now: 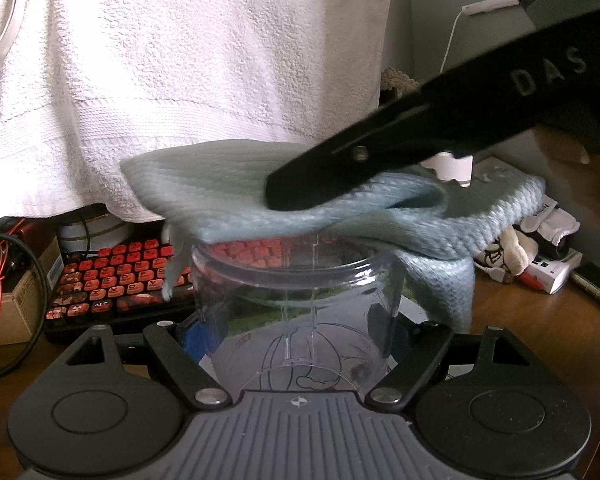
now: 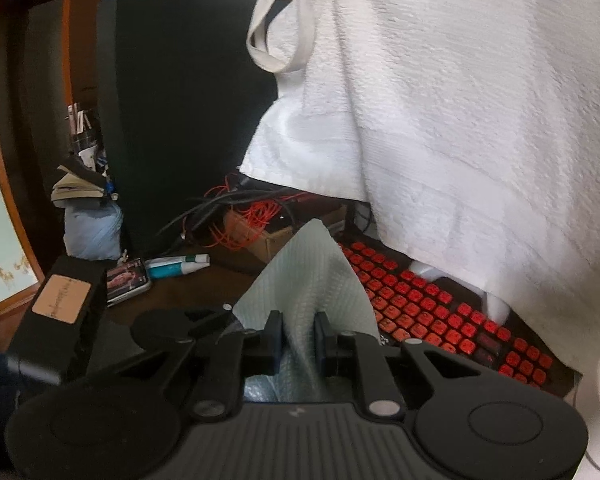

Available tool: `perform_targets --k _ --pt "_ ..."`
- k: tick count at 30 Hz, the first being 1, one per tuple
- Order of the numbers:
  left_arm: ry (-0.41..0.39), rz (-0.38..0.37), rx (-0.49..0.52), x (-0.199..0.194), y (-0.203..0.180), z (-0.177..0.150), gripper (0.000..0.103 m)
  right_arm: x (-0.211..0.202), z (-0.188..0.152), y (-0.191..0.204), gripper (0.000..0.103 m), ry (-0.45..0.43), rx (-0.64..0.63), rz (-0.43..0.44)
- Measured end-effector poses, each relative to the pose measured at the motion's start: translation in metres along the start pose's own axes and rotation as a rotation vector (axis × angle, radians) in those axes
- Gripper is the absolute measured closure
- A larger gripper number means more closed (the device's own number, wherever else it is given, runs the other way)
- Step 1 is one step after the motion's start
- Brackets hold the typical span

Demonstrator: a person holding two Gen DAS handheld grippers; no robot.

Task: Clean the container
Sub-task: 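Rub the cloth back and forth over the jug's base with the right gripper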

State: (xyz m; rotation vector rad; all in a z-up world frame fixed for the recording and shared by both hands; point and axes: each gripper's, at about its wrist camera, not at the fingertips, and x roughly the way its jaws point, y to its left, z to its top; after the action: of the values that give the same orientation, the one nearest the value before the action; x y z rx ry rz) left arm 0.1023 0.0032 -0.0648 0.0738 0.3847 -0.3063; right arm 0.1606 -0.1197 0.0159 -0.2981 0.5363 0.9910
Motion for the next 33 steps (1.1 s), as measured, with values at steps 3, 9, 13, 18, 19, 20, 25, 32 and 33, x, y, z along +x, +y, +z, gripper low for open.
perform_targets --k 3,9,13,18,19,20,25,32,33 --pt "0.000 -0.002 -0.001 0.002 0.004 -0.002 0.020 -0.005 -0.003 0.000 0.088 0.002 0.011 -0.013" --pt "-0.001 -0.003 -0.002 0.001 0.005 -0.002 0.020 -0.016 -0.010 0.007 0.088 0.008 0.019 -0.024" --pt "-0.001 -0.002 -0.001 0.000 0.004 -0.002 0.020 -0.021 -0.013 0.016 0.088 0.010 0.014 -0.006" --pt "-0.002 0.001 -0.004 0.000 0.005 -0.001 0.020 -0.018 -0.011 0.023 0.088 0.006 0.011 0.019" --pt "-0.003 0.002 -0.005 0.000 0.005 -0.002 0.020 -0.016 -0.010 0.024 0.088 0.002 0.008 0.023" --pt "-0.003 0.003 -0.007 0.000 0.005 -0.002 0.020 -0.014 -0.009 0.025 0.088 -0.002 0.006 0.026" --pt "-0.001 0.005 -0.006 0.000 0.004 -0.002 0.020 -0.004 -0.005 0.032 0.088 -0.027 -0.029 0.013" --pt "0.000 0.006 -0.002 0.002 0.003 -0.002 0.020 0.004 0.001 0.015 0.088 -0.023 -0.010 0.034" --pt "0.000 0.006 -0.002 0.002 0.003 -0.002 0.020 0.004 0.001 0.013 0.088 -0.022 -0.013 0.026"
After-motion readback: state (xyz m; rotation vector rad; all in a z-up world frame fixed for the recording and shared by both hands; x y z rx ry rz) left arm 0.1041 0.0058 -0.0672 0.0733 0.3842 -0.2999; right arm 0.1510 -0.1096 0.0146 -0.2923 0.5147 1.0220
